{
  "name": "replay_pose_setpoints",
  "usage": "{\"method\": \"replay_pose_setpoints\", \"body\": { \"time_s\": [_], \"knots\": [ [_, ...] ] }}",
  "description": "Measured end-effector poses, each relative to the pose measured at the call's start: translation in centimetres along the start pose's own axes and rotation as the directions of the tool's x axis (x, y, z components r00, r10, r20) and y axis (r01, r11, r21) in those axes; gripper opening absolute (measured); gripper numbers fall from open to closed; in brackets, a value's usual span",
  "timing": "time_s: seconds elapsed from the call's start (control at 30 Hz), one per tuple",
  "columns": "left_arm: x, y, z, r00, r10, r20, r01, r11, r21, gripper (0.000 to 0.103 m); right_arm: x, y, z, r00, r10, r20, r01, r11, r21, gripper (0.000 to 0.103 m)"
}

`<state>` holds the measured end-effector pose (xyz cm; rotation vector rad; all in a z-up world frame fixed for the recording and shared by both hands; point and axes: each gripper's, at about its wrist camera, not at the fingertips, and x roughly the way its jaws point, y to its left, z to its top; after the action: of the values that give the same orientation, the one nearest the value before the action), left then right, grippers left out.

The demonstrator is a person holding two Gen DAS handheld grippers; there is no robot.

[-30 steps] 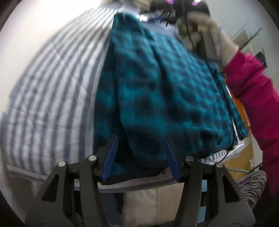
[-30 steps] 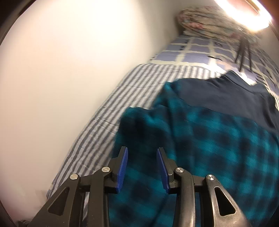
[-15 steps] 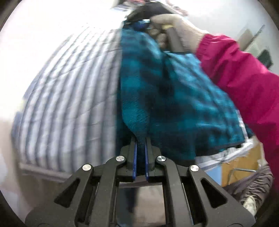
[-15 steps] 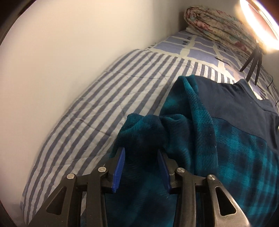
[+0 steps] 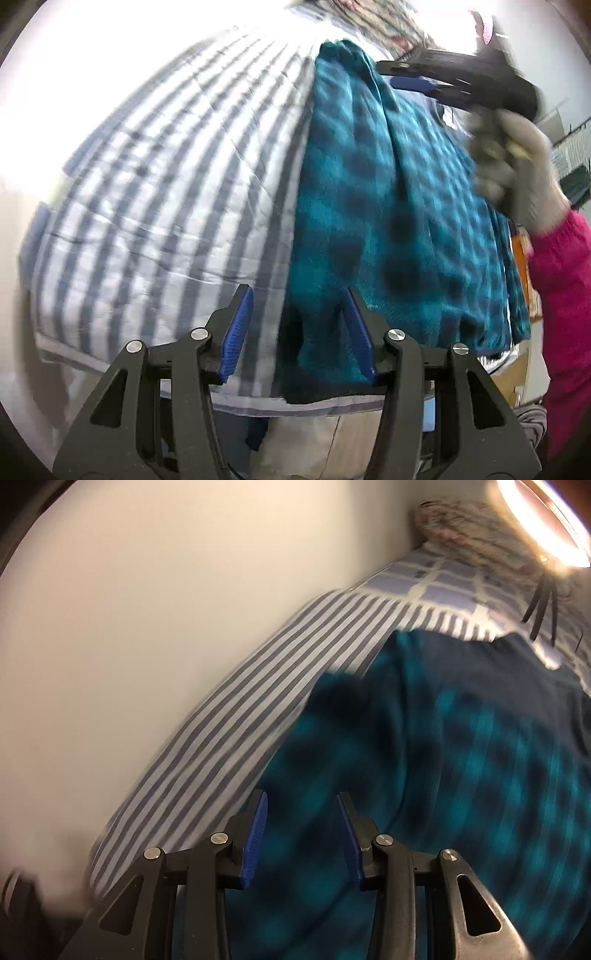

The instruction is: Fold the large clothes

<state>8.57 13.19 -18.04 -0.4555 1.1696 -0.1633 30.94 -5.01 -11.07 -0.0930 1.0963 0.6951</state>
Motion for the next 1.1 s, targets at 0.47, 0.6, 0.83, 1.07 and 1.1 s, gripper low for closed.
{"method": "replay_pose_setpoints", "body": {
  "time_s": [0.47, 0.6, 0.83, 1.07, 1.1],
  "knots": [
    [2.1, -0.1, -1.5, 0.994, -0.086, -0.063, 0.086, 0.996, -0.003, 0.047, 0.4, 2.7, -13.6, 0.976, -0.121, -0.184, 0.1, 0.988, -0.12, 0.032],
    [2.8, -1.4, -2.0, 0.996, -0.072, -0.061, 0.074, 0.997, 0.035, 0.017, -1.3, 2.9, -13.8, 0.981, -0.11, -0.162, 0.099, 0.992, -0.078, 0.032],
    [0.0, -2.5, -1.9, 0.991, -0.131, 0.013, 0.13, 0.991, 0.04, 0.014, -5.2, 4.4, -15.3, 0.995, -0.013, -0.094, 0.01, 0.999, -0.033, 0.034],
    [1.1, 0.2, -2.2, 0.998, -0.057, -0.005, 0.057, 0.998, -0.031, 0.048, -1.9, 4.1, -17.4, 0.985, -0.053, -0.165, 0.048, 0.998, -0.036, 0.034],
    [1.4, 0.7, -2.2, 0.999, -0.048, -0.01, 0.047, 0.998, -0.04, 0.048, -1.9, 4.3, -17.3, 0.984, -0.067, -0.167, 0.059, 0.997, -0.052, 0.032]
  ]
}}
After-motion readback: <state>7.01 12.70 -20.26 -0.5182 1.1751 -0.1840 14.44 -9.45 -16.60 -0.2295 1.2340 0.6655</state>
